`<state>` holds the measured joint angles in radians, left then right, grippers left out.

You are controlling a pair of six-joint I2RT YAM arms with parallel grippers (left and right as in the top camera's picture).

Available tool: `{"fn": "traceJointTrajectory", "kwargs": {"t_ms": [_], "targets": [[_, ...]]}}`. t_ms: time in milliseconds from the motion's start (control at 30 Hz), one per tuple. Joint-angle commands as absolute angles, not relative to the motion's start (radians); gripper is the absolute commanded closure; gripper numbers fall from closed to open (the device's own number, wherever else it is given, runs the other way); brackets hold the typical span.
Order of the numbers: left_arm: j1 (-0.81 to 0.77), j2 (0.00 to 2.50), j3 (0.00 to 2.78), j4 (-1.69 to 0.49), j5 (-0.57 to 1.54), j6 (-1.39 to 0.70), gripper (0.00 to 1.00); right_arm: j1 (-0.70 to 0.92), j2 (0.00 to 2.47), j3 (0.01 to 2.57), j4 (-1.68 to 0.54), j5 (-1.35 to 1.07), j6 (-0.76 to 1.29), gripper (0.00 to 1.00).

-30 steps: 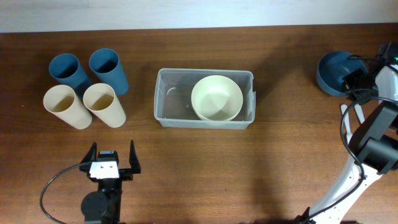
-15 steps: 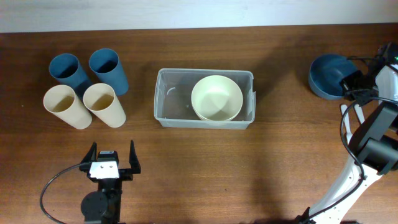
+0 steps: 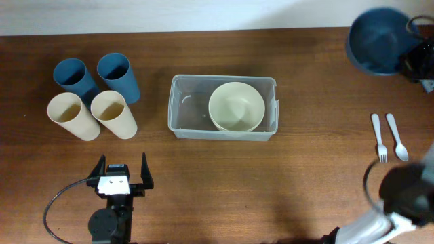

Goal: Pack container
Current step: 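Lift the blue bowl and carry it left over the container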

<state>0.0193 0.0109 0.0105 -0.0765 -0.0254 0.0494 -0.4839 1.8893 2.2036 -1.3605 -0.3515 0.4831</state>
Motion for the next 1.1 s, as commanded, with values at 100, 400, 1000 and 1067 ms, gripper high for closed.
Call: {"fn": "traceJointTrajectory", "kwargs": {"t_ms": [100, 400, 1000, 1067], "targets": [[0.023, 0.005, 0.009, -0.083, -0.021, 0.057, 0.00, -0.303, 1.686, 2.240, -1.474, -0.411, 0.371, 0.96], [0.023, 0.005, 0.009, -0.083, -0.021, 0.057, 0.00, 0.032, 1.689, 2.215, -1.551, -0.317, 0.329, 0.96], [0.023, 0.005, 0.009, -0.083, -0.021, 0.057, 0.00, 0.288, 2.034, 2.209, -1.533, -0.216, 0.356, 0.96], [0.023, 0.005, 0.009, -0.083, -0.021, 0.057, 0.00, 0.287, 2.055, 2.209, -1.520, -0.213, 0.356, 0.96]]}}
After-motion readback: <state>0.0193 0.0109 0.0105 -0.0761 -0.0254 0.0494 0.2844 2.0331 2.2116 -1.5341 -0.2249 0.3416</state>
